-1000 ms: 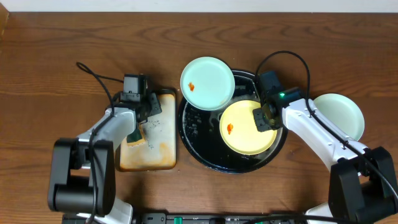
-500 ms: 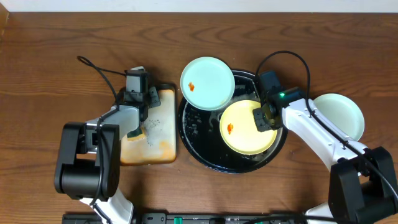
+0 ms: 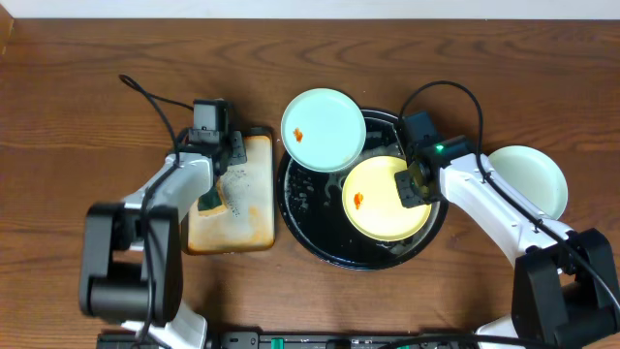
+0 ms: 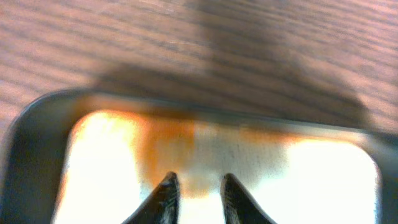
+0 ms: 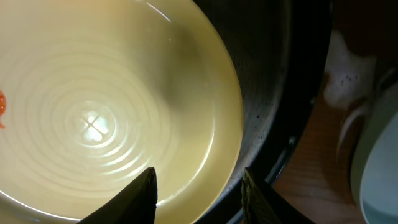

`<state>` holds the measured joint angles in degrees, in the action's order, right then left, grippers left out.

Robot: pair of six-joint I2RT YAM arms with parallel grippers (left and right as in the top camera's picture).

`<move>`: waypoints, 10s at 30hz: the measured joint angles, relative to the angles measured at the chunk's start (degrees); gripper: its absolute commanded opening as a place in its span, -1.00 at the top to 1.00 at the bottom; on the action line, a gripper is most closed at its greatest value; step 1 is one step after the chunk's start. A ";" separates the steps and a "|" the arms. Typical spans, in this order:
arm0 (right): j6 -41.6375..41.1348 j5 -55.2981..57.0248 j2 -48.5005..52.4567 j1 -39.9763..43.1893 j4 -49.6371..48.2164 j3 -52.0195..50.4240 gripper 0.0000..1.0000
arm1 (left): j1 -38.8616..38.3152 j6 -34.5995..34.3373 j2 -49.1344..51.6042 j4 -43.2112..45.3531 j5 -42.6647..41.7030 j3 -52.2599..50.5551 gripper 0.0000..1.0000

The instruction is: Clean dirty plates on tray and stack at the side

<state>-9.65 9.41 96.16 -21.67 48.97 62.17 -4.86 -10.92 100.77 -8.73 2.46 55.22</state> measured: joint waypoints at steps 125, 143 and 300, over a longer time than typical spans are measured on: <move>0.00 -2.58 0.00 0.00 2.43 0.00 0.31 | 10.80 10.03 -10.34 -36.92 8.28 4.81 0.06; 0.72 -13.62 0.00 0.00 -3.08 0.00 0.30 | 10.78 1.81 -21.38 -36.52 -17.57 5.22 -0.25; -0.26 -19.71 2.36 13.31 2.58 0.59 0.46 | 7.74 4.87 -5.53 -36.35 -10.43 6.54 0.85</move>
<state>-9.91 -10.31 98.52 -8.36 51.55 62.76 2.87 -6.04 95.24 -45.08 -7.97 61.76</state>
